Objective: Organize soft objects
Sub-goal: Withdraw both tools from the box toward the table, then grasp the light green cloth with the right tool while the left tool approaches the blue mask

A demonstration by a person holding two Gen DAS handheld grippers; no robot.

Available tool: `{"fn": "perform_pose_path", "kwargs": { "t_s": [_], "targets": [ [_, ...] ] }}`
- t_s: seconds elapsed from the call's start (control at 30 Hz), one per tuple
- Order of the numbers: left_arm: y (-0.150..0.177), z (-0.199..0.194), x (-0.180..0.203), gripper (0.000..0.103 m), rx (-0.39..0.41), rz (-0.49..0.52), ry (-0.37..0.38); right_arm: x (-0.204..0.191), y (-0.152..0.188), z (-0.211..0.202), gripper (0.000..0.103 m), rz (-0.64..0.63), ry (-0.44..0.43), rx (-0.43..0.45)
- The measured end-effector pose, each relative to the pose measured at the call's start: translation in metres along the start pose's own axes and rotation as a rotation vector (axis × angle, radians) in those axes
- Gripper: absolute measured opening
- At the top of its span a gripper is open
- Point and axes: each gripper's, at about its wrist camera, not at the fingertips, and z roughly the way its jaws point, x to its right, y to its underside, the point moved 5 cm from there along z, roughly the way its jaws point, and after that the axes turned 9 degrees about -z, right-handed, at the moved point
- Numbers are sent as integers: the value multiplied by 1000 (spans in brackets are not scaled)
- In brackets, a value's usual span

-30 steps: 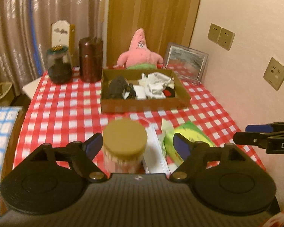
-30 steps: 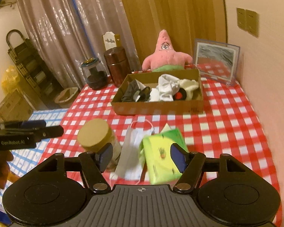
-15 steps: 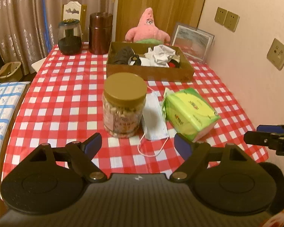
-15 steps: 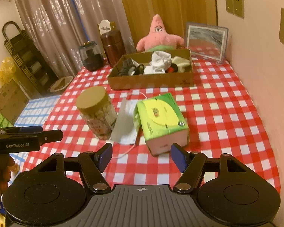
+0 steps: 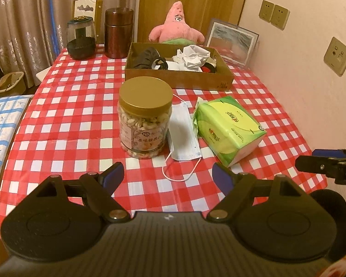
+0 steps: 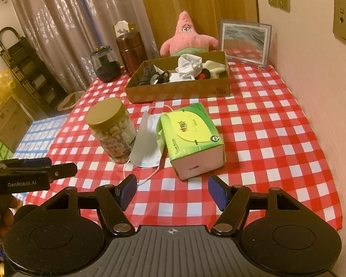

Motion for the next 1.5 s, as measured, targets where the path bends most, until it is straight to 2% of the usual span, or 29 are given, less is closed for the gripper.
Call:
{"fn": "perform_pose_path", "kwargs": {
  "t_s": [0.3, 0.63, 0.83, 0.93, 1.1, 1.3, 1.5],
  "targets": [
    [0, 14, -2, 82, -12, -5, -4, 4, 0, 7, 68, 4, 3, -7],
    [-20, 35, 6, 81, -40, 49, 55, 29, -26, 30, 68, -40, -4, -25],
    [-63, 38, 11, 80, -49, 142, 123, 49, -65, 47, 68, -111, -57, -28],
    [-96, 44, 12, 80, -47, 205, 135, 58, -91, 59, 68, -148, -86, -32],
    [-151, 71, 6, 80, -79, 252, 159, 73, -133, 92, 68, -155, -134, -80],
    [-196, 121, 4, 75, -166, 314, 183, 81, -172, 145, 68, -159, -163, -157],
    [-211, 184, 2, 72, -288, 371, 198, 85, -180, 212, 68, -129, -194, -314]
  ]
}}
